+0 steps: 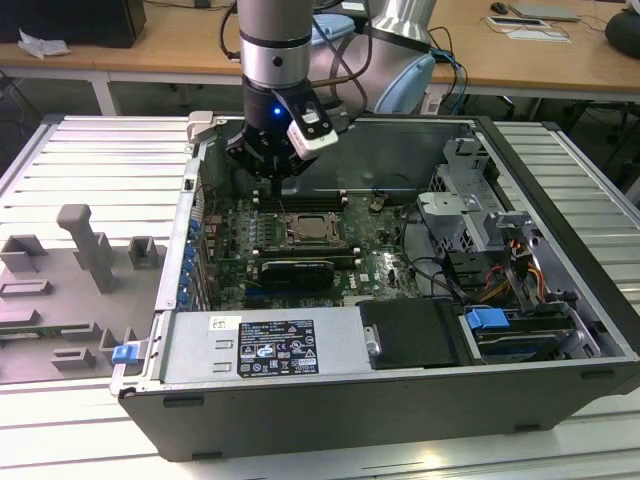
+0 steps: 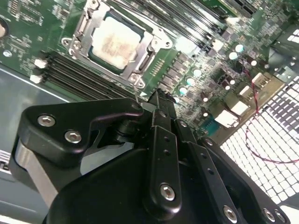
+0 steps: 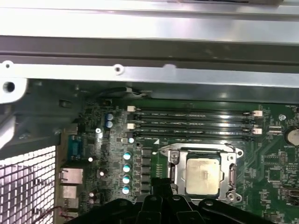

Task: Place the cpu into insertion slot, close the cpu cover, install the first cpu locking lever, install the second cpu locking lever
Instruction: 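Install the first cpu locking lever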

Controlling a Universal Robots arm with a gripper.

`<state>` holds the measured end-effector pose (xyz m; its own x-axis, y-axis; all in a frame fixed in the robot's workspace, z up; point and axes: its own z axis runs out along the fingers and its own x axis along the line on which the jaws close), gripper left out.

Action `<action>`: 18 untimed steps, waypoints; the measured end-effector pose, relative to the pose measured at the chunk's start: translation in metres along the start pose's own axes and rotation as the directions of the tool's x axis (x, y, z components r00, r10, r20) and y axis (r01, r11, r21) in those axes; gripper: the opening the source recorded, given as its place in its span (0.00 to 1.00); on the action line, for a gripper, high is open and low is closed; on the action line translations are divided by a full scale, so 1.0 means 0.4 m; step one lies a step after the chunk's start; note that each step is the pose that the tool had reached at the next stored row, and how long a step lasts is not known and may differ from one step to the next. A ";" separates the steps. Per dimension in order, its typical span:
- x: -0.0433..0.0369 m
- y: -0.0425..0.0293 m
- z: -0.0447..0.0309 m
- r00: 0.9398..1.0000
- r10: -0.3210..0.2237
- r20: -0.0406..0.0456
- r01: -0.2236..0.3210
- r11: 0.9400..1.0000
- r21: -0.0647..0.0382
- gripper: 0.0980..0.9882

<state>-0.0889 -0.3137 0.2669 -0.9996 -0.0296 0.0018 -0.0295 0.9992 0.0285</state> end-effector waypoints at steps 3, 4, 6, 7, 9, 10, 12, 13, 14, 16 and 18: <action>0.013 0.003 0.003 1.000 -0.003 0.003 0.003 1.000 0.000 0.01; 0.018 0.006 0.005 1.000 -0.005 0.005 0.005 1.000 0.000 0.01; 0.026 0.010 0.007 1.000 -0.008 0.007 0.008 1.000 -0.001 0.01; 0.028 0.012 0.008 1.000 -0.009 0.008 0.009 1.000 -0.001 0.01; 0.031 0.015 0.009 1.000 -0.010 0.009 0.010 1.000 -0.001 0.01; 0.033 0.017 0.010 1.000 -0.011 0.009 0.011 1.000 -0.001 0.01; 0.035 0.021 0.012 1.000 -0.013 0.010 0.013 1.000 -0.001 0.01; 0.036 0.023 0.013 1.000 -0.014 0.010 0.014 1.000 -0.002 0.01; 0.037 0.026 0.014 1.000 -0.014 0.011 0.014 1.000 -0.002 0.01; 0.038 0.034 0.017 1.000 -0.016 0.011 0.016 1.000 -0.002 0.01; 0.038 0.041 0.019 1.000 -0.017 0.011 0.017 1.000 -0.002 0.01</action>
<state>-0.1047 -0.2975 0.2598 -0.9989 -0.0459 -0.0099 -0.0461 0.9985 0.0301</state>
